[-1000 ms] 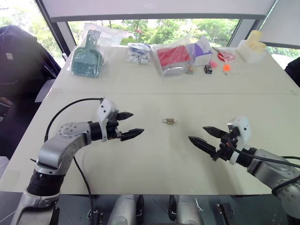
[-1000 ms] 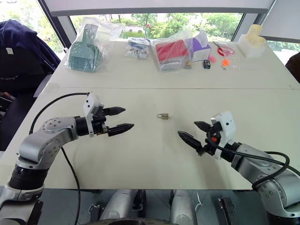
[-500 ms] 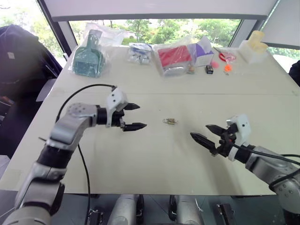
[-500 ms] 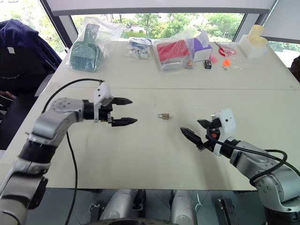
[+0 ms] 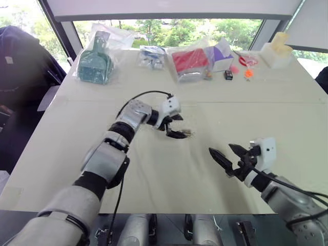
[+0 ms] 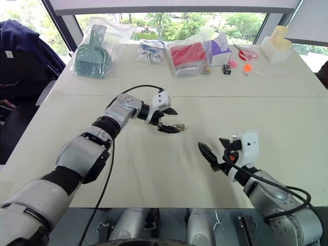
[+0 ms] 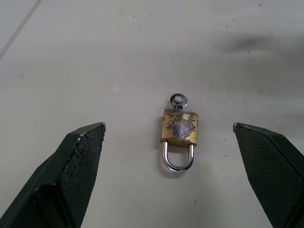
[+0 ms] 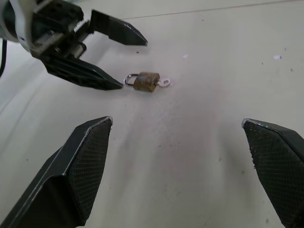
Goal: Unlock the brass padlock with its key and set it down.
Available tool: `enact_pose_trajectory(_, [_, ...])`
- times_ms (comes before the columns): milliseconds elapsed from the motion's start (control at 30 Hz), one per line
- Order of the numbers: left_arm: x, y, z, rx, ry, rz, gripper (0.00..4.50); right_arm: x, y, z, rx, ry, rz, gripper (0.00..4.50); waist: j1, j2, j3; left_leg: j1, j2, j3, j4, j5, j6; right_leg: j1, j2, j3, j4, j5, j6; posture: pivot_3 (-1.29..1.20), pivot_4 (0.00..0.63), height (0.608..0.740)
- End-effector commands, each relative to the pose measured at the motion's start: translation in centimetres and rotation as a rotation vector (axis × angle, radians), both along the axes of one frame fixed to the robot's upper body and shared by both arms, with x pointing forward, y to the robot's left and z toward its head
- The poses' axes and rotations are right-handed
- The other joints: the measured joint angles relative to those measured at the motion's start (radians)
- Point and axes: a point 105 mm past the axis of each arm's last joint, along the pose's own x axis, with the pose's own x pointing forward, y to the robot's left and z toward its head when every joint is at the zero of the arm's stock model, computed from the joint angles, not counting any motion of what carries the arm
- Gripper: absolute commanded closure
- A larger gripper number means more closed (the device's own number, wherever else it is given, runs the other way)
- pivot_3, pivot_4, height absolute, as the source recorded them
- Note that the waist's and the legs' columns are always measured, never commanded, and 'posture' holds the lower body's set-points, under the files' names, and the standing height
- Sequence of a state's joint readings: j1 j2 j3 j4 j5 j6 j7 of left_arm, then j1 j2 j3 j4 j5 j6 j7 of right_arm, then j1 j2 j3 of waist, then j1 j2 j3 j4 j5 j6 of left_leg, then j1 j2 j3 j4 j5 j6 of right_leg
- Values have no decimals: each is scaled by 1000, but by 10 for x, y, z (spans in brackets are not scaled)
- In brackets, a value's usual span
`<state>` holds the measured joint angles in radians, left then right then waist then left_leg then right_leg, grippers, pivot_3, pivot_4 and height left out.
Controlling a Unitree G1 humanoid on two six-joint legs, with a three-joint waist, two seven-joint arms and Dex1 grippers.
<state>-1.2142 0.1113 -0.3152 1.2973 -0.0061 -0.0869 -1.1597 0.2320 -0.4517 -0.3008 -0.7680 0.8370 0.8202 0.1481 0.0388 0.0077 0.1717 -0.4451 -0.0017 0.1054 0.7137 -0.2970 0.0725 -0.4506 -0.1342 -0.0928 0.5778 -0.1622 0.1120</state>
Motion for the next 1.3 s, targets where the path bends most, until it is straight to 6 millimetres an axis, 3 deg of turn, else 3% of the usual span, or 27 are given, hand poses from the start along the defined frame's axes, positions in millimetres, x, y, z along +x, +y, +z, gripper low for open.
enact_pose_trajectory(33, [5,-12,14,-24,-57,12,16,-8,2,14,-5,-66,-38,0,-1,0,0,0,0,0,1,0,0,0,0,0,0,0,0,0,150,735])
enact_pose_trajectory(167, [-1,-18,-4,48,-49,-7,16,-18,-1,12,-7,-55,-85,0,2,0,0,0,0,-1,1,0,0,1,0,0,0,0,0,0,150,735])
enact_pose_trajectory(267, [-5,-15,-18,124,-38,-22,749,-22,-4,12,-8,-57,-115,0,0,0,0,1,0,0,1,-1,1,1,0,0,0,0,0,0,150,735])
enact_pose_trajectory(500, [-3,3,-29,215,-77,-37,3273,-24,-7,10,-11,-52,-134,0,-1,0,-1,2,1,-1,1,-1,1,2,0,0,0,0,0,0,150,735])
enact_pose_trajectory(567, [-4,6,-33,232,-75,-45,3734,-22,-7,10,-9,-50,-128,0,-1,0,-1,2,1,-1,1,-1,1,2,0,0,0,0,0,0,150,735])
enact_pose_trajectory(733, [-2,2,-26,186,-140,-48,3734,-9,-5,18,77,-81,-122,0,-3,-1,-2,3,1,-1,1,-1,1,3,0,0,0,0,0,0,150,735])
enact_pose_trajectory(900, [4,-9,34,-42,-405,-109,3734,10,6,47,427,-142,-142,0,-2,-1,-1,2,2,-1,1,-1,1,1,0,0,0,0,0,0,150,735])
enact_pose_trajectory(1133, [-21,-13,91,-310,-544,-251,3734,40,15,66,688,-123,-148,0,-2,0,-1,0,0,0,1,0,1,0,-2,0,1,0,-1,0,150,735])
enact_pose_trajectory(1300, [-41,-13,101,-373,-583,-263,3734,52,23,68,733,-96,-115,0,-13,0,-1,1,0,0,1,-1,2,2,-1,0,2,1,0,0,150,735])
